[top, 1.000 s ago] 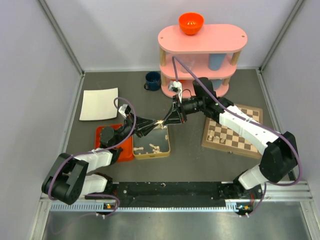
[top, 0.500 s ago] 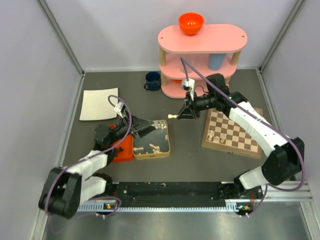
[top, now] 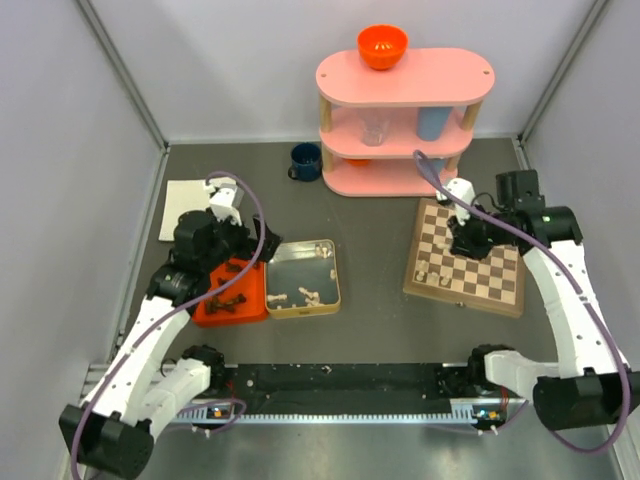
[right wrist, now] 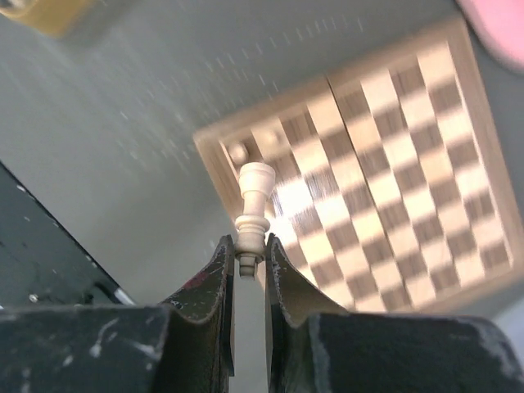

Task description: Set up the chess pieces on the board

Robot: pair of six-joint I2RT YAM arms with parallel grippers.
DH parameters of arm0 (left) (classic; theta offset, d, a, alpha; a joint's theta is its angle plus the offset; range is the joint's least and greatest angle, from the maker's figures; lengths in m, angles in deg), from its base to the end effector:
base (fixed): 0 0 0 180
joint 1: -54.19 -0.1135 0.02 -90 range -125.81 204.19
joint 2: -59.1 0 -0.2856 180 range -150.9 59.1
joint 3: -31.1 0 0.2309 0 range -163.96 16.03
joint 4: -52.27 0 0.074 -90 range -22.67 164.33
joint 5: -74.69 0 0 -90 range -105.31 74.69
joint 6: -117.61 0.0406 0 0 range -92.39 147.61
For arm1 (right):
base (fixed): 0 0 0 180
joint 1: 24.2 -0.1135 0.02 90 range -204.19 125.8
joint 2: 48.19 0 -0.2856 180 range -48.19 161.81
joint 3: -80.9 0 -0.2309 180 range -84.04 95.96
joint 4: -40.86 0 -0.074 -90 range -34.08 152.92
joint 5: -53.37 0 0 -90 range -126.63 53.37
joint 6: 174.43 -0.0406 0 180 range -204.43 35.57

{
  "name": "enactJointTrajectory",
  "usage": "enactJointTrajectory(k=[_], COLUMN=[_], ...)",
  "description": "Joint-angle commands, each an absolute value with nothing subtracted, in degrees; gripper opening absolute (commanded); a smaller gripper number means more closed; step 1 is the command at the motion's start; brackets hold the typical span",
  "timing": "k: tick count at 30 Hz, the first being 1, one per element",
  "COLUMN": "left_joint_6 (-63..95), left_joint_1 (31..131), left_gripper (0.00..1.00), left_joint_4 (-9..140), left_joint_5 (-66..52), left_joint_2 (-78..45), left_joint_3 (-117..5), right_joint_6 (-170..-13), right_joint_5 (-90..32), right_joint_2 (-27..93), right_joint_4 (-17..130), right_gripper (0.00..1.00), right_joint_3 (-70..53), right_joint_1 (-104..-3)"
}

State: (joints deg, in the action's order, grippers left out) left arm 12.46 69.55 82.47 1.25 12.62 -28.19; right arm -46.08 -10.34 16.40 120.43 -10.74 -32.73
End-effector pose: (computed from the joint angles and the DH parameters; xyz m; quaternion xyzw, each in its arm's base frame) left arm 0.1476 -0.0525 0.3380 0.0867 0.7973 -0.2661 0.5347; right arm 0.1663 0.0431 0.3732 -0.4316 0.8273 0.1364 0.3326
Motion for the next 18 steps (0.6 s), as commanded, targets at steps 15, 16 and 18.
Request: enactJointTrajectory(k=[15, 16, 18], left_joint_6=[23.31, 23.31, 23.31], left_joint_1=[69.31, 69.31, 69.31], left_gripper=[0.99, 0.99, 0.99], left_joint_4=[90.01, 89.92, 90.01], left_joint_5=[-4.5, -4.5, -4.5], left_joint_2=[11.99, 12.17, 12.34], left_joint_3=[-27.38, -27.38, -27.38], right_joint_6=[-42.85, -43.12, -43.47], right_joint_5=[-25.64, -25.73, -25.73], right_joint_2=[27.72, 28.61, 30.89], right_joint_4=[125.71, 125.62, 124.75], right_gripper=[0.07, 0.07, 0.07], right_joint_3=[-21.11, -21.02, -20.76], right_joint_1=[-18.13, -18.13, -18.13])
